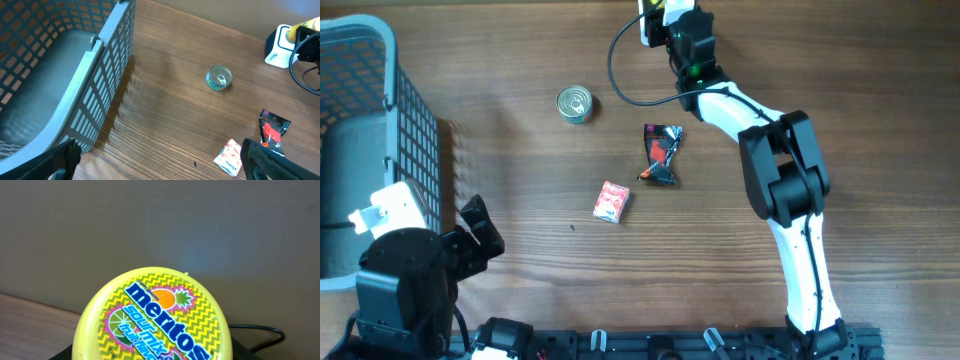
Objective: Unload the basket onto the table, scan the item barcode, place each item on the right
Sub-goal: 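Hold the yellow can's label up in front of the white scanner, then carry the yellow can right and set it upright on the table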
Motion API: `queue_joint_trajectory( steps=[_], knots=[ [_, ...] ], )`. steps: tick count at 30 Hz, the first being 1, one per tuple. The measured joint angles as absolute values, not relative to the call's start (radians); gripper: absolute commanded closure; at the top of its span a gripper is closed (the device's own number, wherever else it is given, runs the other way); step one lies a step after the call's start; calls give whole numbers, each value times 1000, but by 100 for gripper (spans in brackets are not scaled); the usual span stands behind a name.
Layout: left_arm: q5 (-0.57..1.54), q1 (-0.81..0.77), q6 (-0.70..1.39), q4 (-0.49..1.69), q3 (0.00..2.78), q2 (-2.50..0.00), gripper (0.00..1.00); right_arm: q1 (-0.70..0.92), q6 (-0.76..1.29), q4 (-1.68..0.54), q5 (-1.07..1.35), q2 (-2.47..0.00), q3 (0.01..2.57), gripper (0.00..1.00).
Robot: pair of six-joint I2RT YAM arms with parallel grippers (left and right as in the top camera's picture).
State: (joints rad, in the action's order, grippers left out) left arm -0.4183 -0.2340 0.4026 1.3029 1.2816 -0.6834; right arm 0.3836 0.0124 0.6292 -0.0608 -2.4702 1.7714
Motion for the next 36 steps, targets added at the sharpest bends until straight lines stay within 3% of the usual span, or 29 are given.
queue_joint_trajectory(
  steps=[7, 12, 16, 19, 24, 30, 36],
  knots=[
    [-419, -234, 403, 1306, 1282, -683, 0, 441, 12, 484, -60, -2400, 1771, 47],
    [-442, -234, 402, 1325, 1282, -683, 0, 479, 12, 146, -61, -2274, 1773, 49],
    [-452, -234, 402, 1343, 1281, -683, 0, 491, 12, -114, -60, -2195, 1773, 41],
    [-454, -234, 402, 1345, 1281, -683, 0, 488, 9, -267, -74, -2157, 1773, 41],
    [-470, -234, 402, 1345, 1280, -683, 0, 477, -22, -494, -275, -2128, 1773, 42],
    [-475, -234, 402, 1343, 1280, -683, 0, 396, -137, -626, -467, -2128, 1773, 44],
    [-475, -234, 402, 1342, 1280, -683, 0, 185, -157, -659, -501, -2128, 1773, 43]
  ],
)
